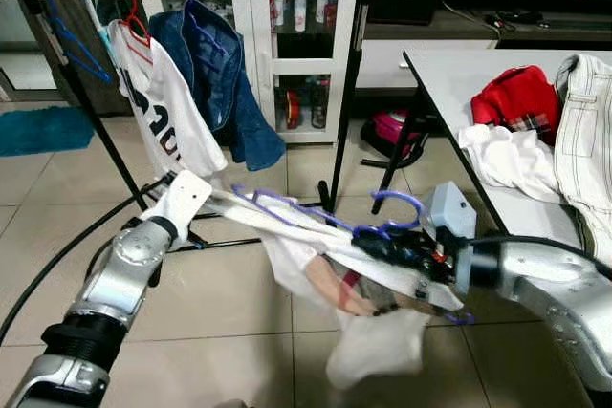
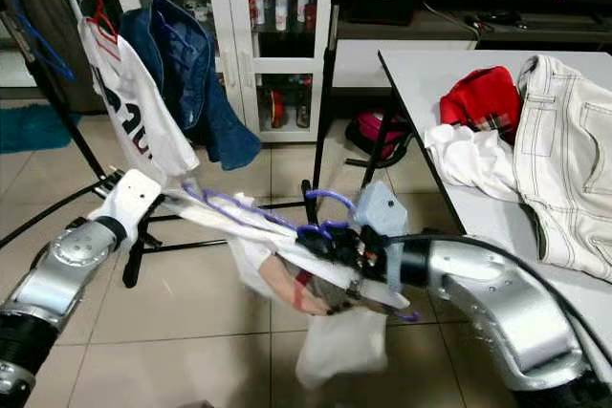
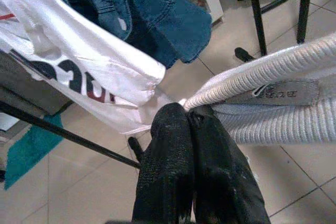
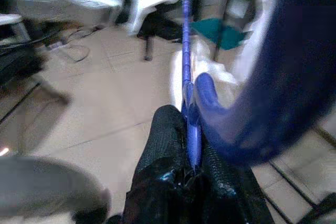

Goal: Hang hanger

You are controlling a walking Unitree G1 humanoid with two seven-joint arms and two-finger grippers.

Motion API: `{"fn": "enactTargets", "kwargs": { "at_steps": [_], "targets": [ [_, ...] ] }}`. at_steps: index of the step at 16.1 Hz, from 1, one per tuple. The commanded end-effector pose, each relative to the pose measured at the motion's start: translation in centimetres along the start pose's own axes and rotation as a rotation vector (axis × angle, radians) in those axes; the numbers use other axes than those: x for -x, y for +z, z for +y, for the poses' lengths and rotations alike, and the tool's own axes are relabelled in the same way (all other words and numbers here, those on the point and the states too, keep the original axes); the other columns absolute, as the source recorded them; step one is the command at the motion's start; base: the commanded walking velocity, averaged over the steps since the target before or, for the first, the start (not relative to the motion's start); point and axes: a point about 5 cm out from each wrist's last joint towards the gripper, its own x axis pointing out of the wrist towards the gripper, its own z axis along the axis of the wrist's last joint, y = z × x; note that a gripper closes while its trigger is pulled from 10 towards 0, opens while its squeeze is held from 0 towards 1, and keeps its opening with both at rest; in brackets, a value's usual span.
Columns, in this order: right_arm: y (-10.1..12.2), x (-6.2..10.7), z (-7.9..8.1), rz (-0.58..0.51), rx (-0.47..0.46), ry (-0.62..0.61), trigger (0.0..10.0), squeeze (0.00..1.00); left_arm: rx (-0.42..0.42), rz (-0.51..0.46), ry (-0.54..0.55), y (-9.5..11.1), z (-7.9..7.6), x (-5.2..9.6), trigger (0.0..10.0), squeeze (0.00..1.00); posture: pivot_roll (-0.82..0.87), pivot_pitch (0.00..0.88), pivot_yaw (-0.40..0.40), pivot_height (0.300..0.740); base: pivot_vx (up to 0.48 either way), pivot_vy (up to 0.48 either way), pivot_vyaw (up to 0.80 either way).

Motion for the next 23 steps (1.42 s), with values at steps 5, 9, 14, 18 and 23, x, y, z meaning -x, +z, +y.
{"fn": "enactTargets", "kwargs": {
  "at_steps": [5,9,14,18,23],
  "targets": [
    [2.9,-2.0,-4.5,-0.404,-0.262,-0.555,0.0,0.00,0.180,-0.249,-0.208,5.6,-3.8,0.1,0.0,0.00,-0.14,0.000,0.018,0.740,0.000,0.000,0.00],
    [2.4,-3.2,-5.5,-0.396,-0.281,-0.636,0.0,0.00,0.289,-0.433,-0.421,10.1,-7.1,2.2,0.0,0.00,-0.13,0.000,0.011,0.740,0.000,0.000,0.00],
    [1.3,-5.0,-6.1,-0.260,-0.117,-0.626,0.0,0.00,0.515,-0.626,-0.512,14.1,-6.1,5.7,0.0,0.00,-0.10,0.000,0.014,0.740,0.000,0.000,0.00],
    [0.7,-5.3,-6.7,-0.277,-0.141,-0.653,0.0,0.00,0.844,-0.949,-0.594,17.6,-1.5,9.4,0.0,0.00,-0.09,0.000,0.017,0.740,0.000,0.000,0.00],
    [6.2,-4.5,-8.1,-0.811,-0.486,-0.623,0.0,0.00,0.648,-0.453,-0.513,11.1,-3.2,6.5,0.0,0.00,-0.08,0.000,0.024,0.740,0.000,0.000,0.00]
  ]
}}
